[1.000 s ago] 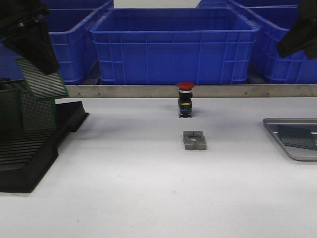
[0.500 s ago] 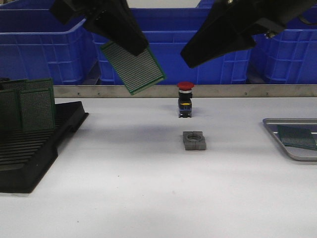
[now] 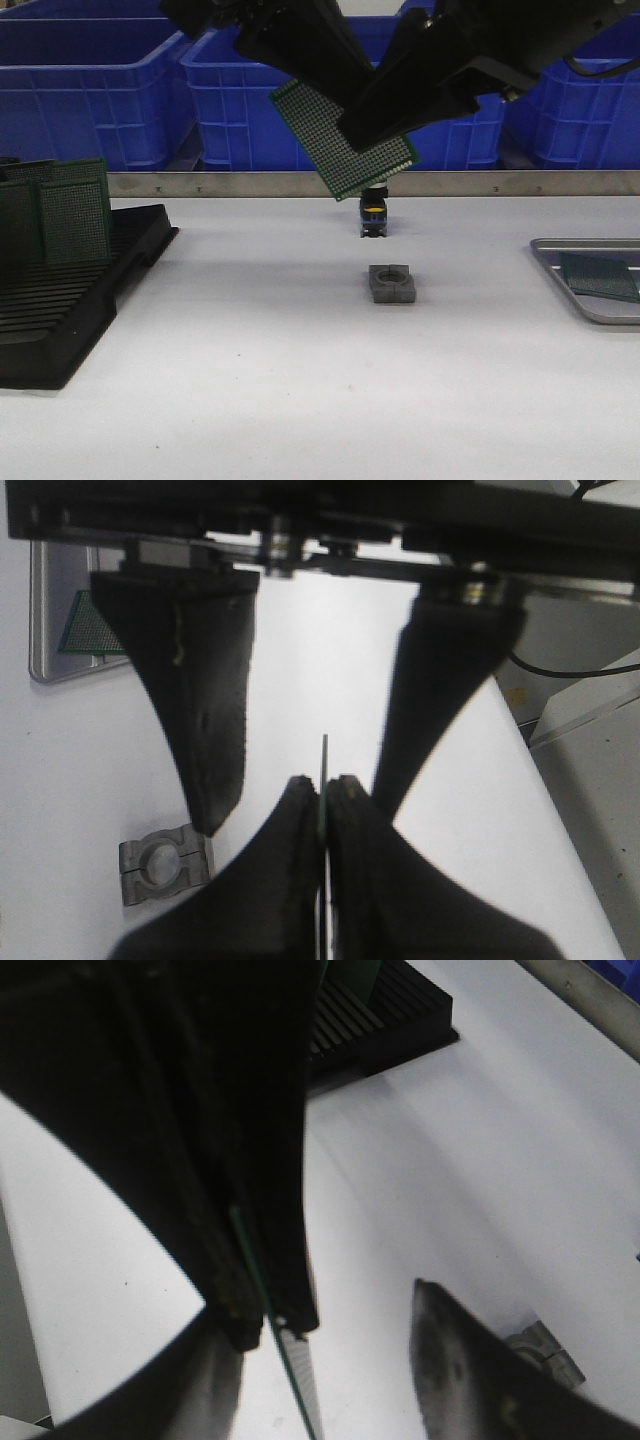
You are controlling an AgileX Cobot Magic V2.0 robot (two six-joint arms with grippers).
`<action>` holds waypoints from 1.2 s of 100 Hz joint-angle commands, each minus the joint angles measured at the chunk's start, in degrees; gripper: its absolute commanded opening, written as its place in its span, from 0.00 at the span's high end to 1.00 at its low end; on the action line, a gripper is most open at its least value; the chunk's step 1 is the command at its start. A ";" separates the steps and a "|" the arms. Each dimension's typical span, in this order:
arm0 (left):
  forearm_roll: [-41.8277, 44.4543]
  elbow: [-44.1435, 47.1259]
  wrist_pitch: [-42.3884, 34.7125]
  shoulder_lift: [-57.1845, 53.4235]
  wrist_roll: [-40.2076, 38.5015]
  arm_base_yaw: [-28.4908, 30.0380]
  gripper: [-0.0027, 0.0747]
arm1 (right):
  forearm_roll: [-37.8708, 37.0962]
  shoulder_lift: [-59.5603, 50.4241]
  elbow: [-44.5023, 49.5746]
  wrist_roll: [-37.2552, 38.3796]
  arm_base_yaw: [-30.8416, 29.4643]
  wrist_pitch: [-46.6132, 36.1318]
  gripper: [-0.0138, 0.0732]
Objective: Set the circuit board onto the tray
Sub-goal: 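Grasp the edge of the second board with the right gripper, then open the left gripper and carry the board toward the tray with right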
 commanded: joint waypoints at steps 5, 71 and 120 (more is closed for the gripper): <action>-4.01 -1.79 3.25 -3.28 -0.27 -0.43 0.99 | 2.68 -1.50 -1.83 -0.78 0.02 -0.06 0.78; -4.75 -1.88 0.65 -3.28 -2.39 0.62 0.35 | 3.19 -1.50 -1.83 0.64 -1.05 -0.35 0.97; -6.32 -3.93 1.74 -3.28 -2.47 8.99 0.35 | 12.46 0.75 6.16 3.75 -22.55 -13.83 0.97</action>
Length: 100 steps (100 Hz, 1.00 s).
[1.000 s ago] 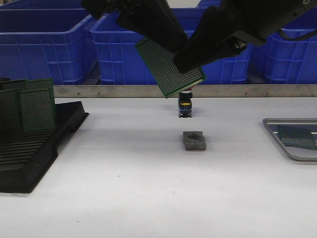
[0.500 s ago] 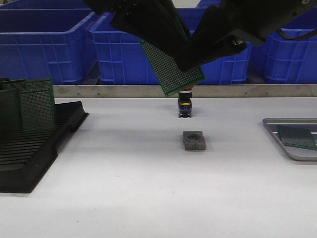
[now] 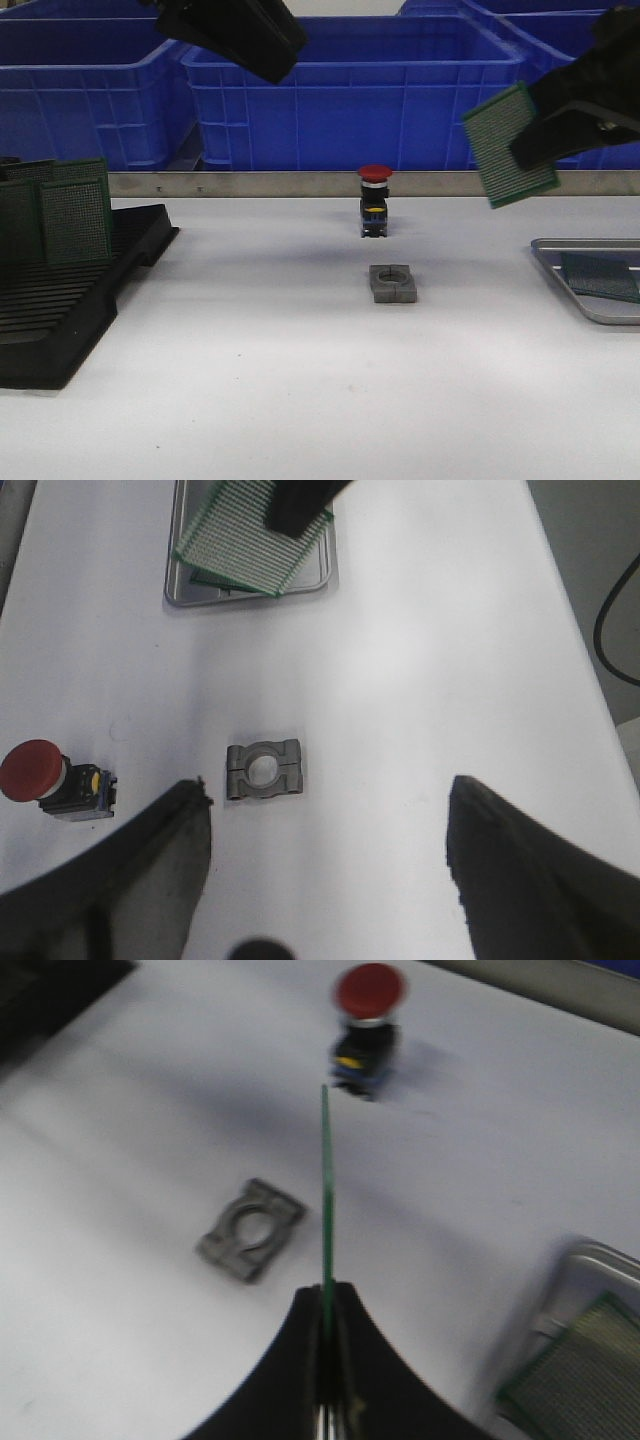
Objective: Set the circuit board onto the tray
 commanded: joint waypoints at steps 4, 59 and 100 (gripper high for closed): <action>-4.52 -1.84 1.73 -3.28 -0.78 0.17 0.35 | 7.53 1.17 -0.81 0.19 -5.24 -4.62 0.97; -3.35 -3.16 2.70 -3.38 -9.87 1.34 0.38 | 12.57 5.17 -0.81 0.19 -13.75 -3.50 0.16; 17.53 -7.11 3.14 -6.45 -37.63 6.34 0.99 | 9.77 -10.45 2.28 0.01 -13.75 3.19 0.98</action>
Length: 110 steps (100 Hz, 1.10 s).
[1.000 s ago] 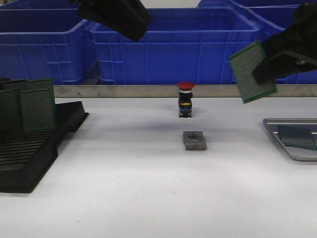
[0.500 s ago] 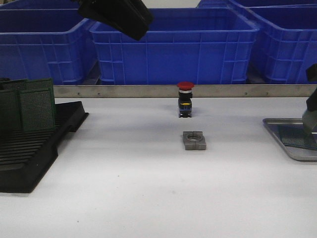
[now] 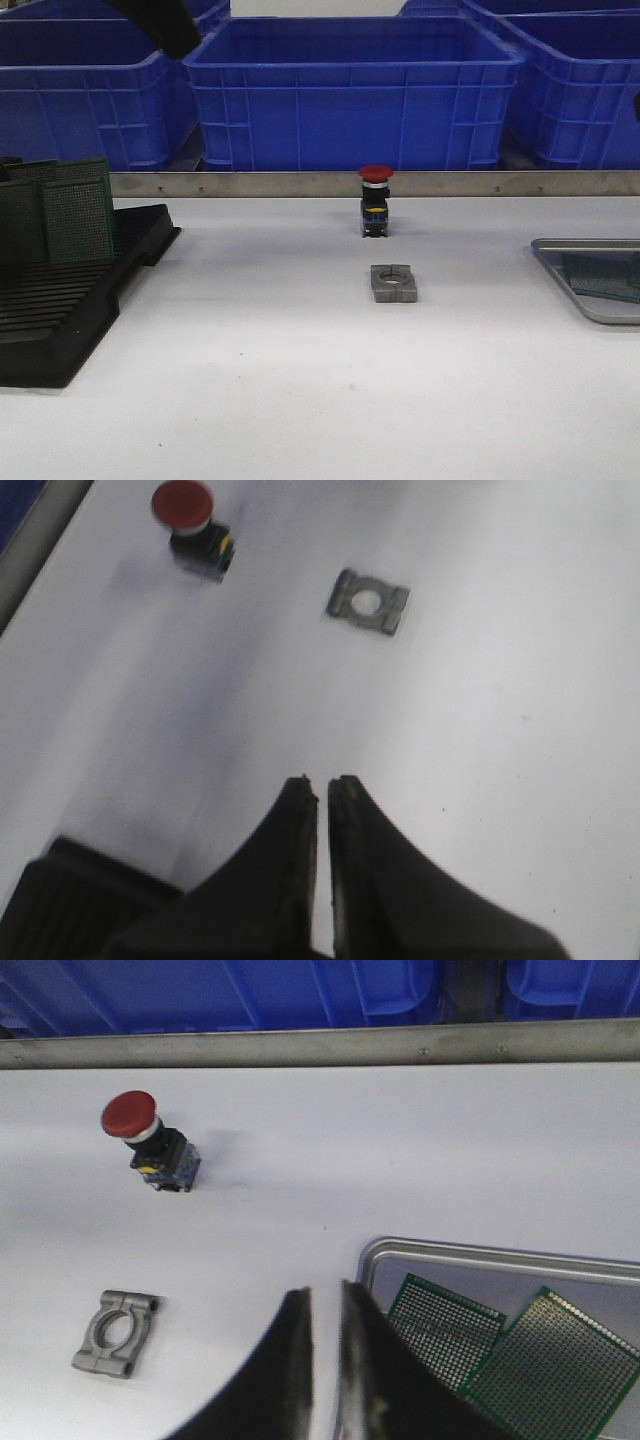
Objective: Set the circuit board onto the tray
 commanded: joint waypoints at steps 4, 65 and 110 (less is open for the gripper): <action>-0.72 -1.95 1.87 -4.86 -7.54 1.19 0.99 | 0.61 -6.15 0.38 -0.37 -0.45 2.04 0.97; 6.62 32.04 -44.01 -34.68 -30.79 2.79 0.99 | 1.30 -25.52 9.01 -3.70 19.89 -18.60 0.97; 4.61 71.59 -69.12 -69.56 -30.79 2.67 0.99 | 1.99 -51.93 24.83 -3.64 24.11 -21.13 0.97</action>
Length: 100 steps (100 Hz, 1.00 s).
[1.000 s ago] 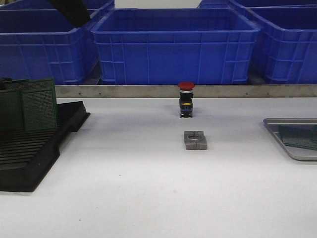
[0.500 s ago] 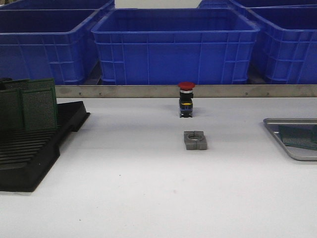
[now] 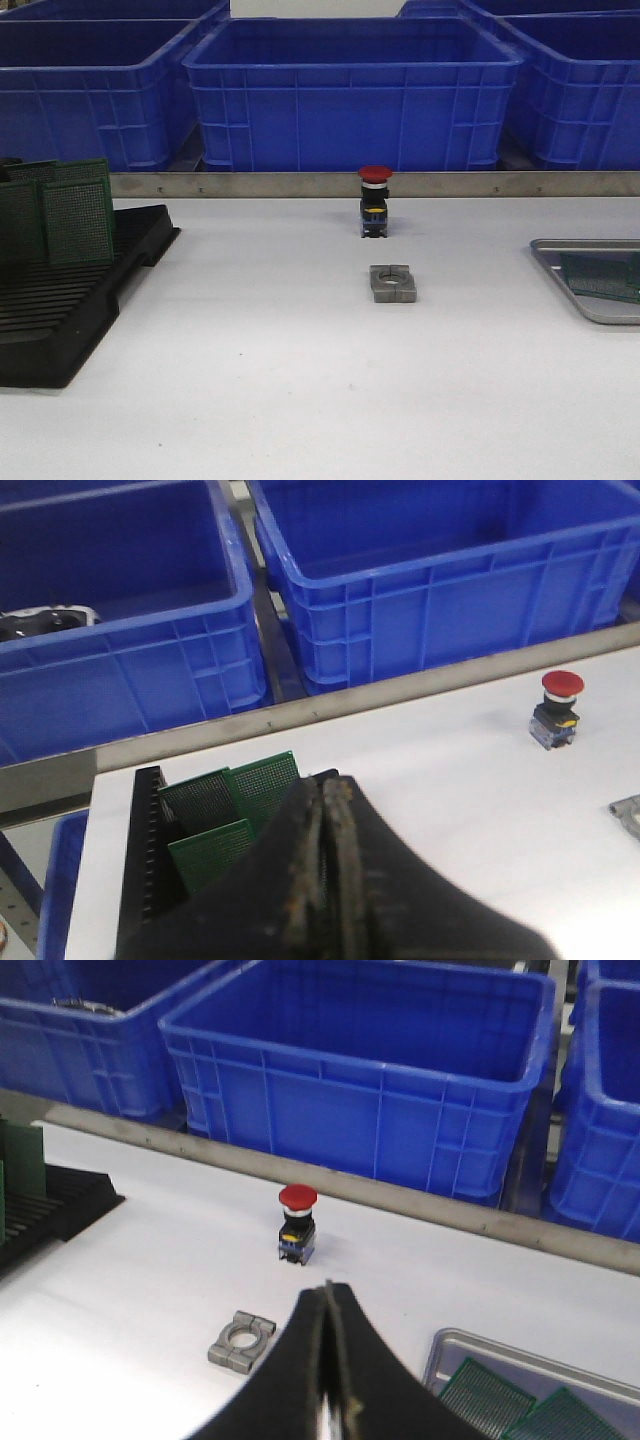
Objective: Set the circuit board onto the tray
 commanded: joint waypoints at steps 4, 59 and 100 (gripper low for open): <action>-1.31 5.57 -7.76 -9.22 -0.47 0.07 0.99 | 1.24 -9.40 2.12 -0.44 -0.03 -1.72 0.97; -3.11 16.85 -8.02 -28.23 -0.34 0.07 0.99 | 1.73 -28.97 9.01 -0.44 -0.03 3.03 0.97; -3.11 16.85 -8.02 -28.23 -0.34 0.07 0.99 | 1.73 -28.97 9.01 -0.44 -0.03 6.63 0.97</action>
